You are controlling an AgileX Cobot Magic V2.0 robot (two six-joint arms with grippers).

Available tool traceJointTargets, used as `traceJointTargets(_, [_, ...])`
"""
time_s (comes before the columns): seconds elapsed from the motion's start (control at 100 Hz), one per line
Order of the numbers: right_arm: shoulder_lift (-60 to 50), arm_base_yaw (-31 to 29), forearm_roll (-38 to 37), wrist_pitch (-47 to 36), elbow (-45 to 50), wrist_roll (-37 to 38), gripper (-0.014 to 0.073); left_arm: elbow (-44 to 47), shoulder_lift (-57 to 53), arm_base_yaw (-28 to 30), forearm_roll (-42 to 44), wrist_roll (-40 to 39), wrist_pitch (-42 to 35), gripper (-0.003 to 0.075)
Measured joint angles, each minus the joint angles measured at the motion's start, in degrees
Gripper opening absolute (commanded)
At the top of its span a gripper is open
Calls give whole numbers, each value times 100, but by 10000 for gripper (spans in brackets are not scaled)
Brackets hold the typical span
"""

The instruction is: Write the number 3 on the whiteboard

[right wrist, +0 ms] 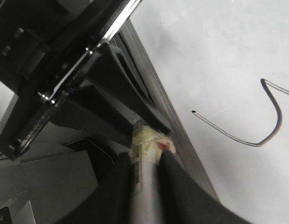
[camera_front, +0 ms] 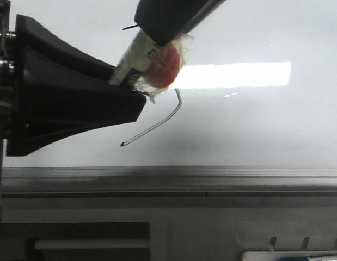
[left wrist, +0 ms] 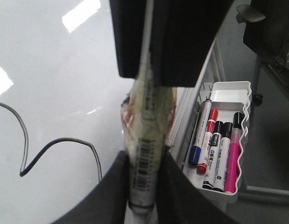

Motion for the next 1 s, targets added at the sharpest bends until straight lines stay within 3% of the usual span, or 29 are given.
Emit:
traceJointTargets(0.09, [0, 12, -38, -95, 0, 0, 556, -2, 0, 0, -111, -82, -13, -21])
traceJointTargets(0.16, [0, 12, -145, -216, 0, 0, 647, -2, 0, 0, -322, -220, -2, -21])
traceJointTargets(0.24, [-13, -21, -315, -407, 0, 0, 651, -2, 0, 0, -997, -322, 72, -21])
traceJointTargets(0.41, [-257, -151, -426, -585, 0, 0, 651, -2, 0, 50, -4043, -214, 278, -21])
traceJointTargets(0.5, [-464, -191, -449, -585, 0, 0, 651, -2, 0, 74, -4999, -156, 292, -21])
traceJointTargets(0.74, [-753, -200, -449, -585, 0, 0, 650, -2, 0, 74, -5929, -120, 316, -21])
traceJointTargets(1.0, [-753, -200, -449, -585, 0, 0, 650, -12, 9, 323, -6211, -106, 410, -21])
